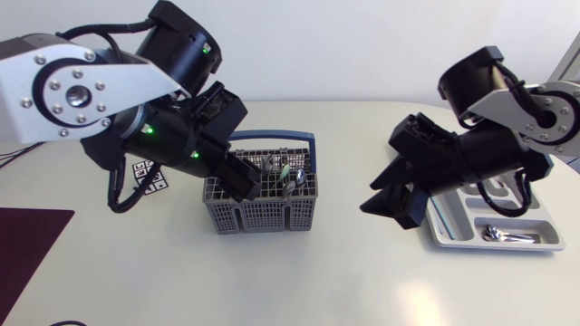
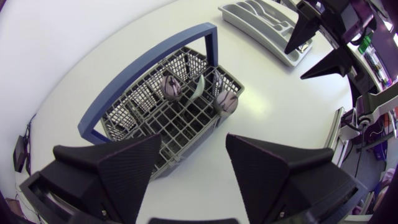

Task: Transfer all utensils from the basket to the drawer tray.

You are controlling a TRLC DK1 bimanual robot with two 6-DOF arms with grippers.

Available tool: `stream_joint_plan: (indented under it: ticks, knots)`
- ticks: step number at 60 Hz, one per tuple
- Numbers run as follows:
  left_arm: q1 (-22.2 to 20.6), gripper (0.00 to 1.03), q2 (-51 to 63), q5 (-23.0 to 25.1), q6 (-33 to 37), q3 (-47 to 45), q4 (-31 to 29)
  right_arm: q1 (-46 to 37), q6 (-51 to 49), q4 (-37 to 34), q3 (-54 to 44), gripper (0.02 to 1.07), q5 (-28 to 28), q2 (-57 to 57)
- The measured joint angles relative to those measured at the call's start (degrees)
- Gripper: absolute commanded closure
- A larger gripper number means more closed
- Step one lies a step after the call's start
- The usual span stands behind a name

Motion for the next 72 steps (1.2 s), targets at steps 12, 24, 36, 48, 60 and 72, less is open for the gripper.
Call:
stream_joint_plan:
  ticks: [12,24,36,48,60,72]
  knots:
    - [2.1,0.28,-2.2,0.0,1.6,-3.7,2.2,7.6,14.0,1.2,5.7,0.36,-0.1,5.0]
    - [2.9,0.26,-3.7,0.0,3.3,-7.6,4.6,10.9,24.4,2.5,9.2,0.36,-2.0,11.1]
    - [3.4,0.26,-4.7,0.0,4.1,-9.5,6.8,12.3,34.0,7.0,11.4,0.45,-3.9,13.7]
    - [4.3,0.26,-5.9,0.0,4.3,-11.0,8.5,11.4,38.9,8.9,12.3,0.50,-6.2,15.6]
    - [4.3,0.26,-6.6,0.0,4.3,-12.7,10.4,10.7,41.5,9.1,12.4,0.54,-7.4,17.9]
    - [4.3,0.26,-6.7,0.0,4.3,-13.3,10.7,10.7,42.1,9.2,12.6,0.58,-9.1,19.6]
